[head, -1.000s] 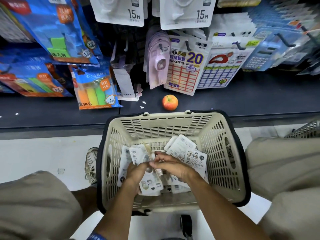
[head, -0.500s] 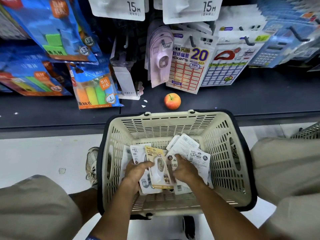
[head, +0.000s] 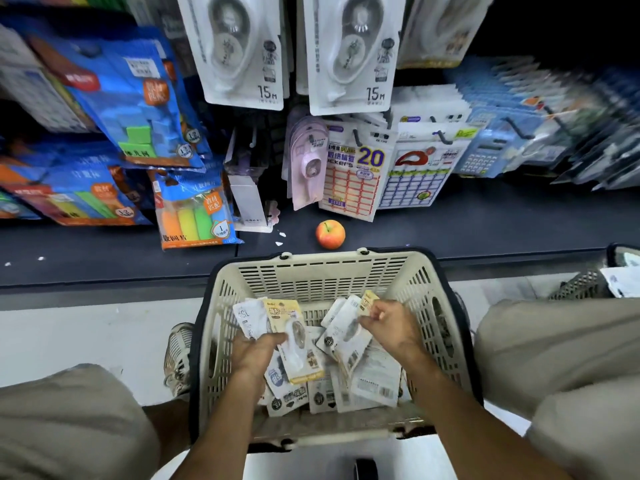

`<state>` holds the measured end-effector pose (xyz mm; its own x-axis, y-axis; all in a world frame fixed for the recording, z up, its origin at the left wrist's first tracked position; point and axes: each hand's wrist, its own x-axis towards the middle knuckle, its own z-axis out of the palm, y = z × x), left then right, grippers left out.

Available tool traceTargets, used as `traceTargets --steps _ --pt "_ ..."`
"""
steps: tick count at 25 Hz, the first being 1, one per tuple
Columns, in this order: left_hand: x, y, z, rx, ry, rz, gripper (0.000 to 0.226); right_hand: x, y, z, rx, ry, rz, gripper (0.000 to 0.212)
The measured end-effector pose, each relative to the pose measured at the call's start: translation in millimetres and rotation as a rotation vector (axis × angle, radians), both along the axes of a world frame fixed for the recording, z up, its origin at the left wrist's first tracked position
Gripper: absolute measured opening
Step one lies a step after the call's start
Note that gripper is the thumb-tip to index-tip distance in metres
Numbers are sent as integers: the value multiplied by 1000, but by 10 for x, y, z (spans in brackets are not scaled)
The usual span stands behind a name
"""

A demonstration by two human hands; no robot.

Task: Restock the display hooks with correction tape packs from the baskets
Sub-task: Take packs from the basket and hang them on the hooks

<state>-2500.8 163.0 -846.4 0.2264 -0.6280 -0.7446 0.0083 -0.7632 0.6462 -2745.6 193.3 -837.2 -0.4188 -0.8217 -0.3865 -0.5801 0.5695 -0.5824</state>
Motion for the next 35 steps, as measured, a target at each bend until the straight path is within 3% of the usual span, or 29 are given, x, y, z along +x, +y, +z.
traceTargets --steps 4,7,9,13,16,18,20,23,25,28,29,30,32,33,35 --pt "-148 47 312 -82 59 -201 61 -255 -264 845 -178 -163 231 30" --pt "-305 -51 746 -154 70 -388 52 -544 -646 1794 -161 -47 543 35" --pt "-396 -185 1114 -252 71 -483 53 -759 -810 2425 -227 -63 578 45" --pt "-516 -569 2049 -488 80 -618 41 -1045 -841 3234 -510 -396 471 67" --pt "-476 -878 2821 -633 41 -762 42 -1100 -983 3412 -767 -614 180 36" --pt "-425 -1019 3266 -690 62 -758 47 -1156 -1118 3478 -843 -655 -21 16" --pt "-386 -1101 3479 -735 160 -703 53 -1230 -1229 3525 -874 -700 -167 10" --pt "-469 -1120 3474 -718 275 -565 80 -1284 -1346 3530 -871 -545 -301 8" --pt "-603 -1084 3427 -721 334 -547 74 -1210 -1394 3509 -862 -412 -318 9" --pt "-765 -1012 3437 -729 406 -546 60 -1033 -1302 3545 -945 21 -359 19" --pt "-801 -995 3425 -742 414 -531 60 -990 -1243 3569 -937 53 -276 20" --pt "-831 -981 3406 -762 417 -509 60 -927 -1173 3602 -853 -73 -113 23" --pt "-868 -945 3402 -819 423 -446 58 -731 -1009 3633 -459 -486 319 31" --pt "-884 -933 3413 -845 446 -413 54 -629 -951 3607 -323 -597 455 39" --pt "-903 -932 3426 -856 513 -369 53 -535 -911 3529 -347 -692 451 50"
